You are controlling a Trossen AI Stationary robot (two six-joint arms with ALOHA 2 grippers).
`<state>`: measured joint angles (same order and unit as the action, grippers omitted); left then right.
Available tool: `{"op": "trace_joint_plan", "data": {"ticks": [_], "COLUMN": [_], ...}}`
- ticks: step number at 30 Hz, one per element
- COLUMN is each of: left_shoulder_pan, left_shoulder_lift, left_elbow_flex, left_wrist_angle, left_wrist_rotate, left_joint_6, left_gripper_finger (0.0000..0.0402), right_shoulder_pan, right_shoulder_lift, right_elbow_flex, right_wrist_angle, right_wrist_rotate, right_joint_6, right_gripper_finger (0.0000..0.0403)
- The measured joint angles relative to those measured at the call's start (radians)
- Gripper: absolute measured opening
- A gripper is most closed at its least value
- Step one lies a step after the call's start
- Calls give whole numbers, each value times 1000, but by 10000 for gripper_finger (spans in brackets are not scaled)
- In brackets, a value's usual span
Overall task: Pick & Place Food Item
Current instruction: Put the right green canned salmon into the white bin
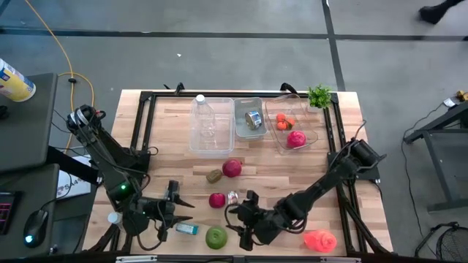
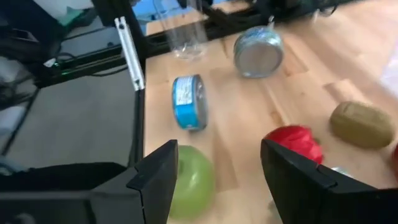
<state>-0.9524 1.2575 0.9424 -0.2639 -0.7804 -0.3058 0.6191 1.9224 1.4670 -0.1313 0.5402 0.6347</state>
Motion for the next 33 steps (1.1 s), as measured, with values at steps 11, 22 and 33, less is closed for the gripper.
{"op": "trace_joint_plan", "data": {"ticks": [11, 22, 33], "left_shoulder_pan": [0, 9, 10], "left_shoulder_lift": [0, 0, 0], "left_elbow_flex": [0, 0, 0], "left_wrist_angle": [-2, -2, -2], "left_wrist_rotate": [4, 3, 15], "left_joint_6": [-2, -2, -2], "left_gripper_finger": [153, 153, 153], "right_shoulder_pan": [-12, -44, -86], "right_shoulder_lift": [0, -1, -1], "right_elbow_flex": [0, 0, 0], "right_wrist_angle": [67, 146, 366], "right_wrist_rotate": [-57, -103, -288], "right_joint_6": [56, 78, -8], "right_gripper_finger": [216, 231, 366]}}
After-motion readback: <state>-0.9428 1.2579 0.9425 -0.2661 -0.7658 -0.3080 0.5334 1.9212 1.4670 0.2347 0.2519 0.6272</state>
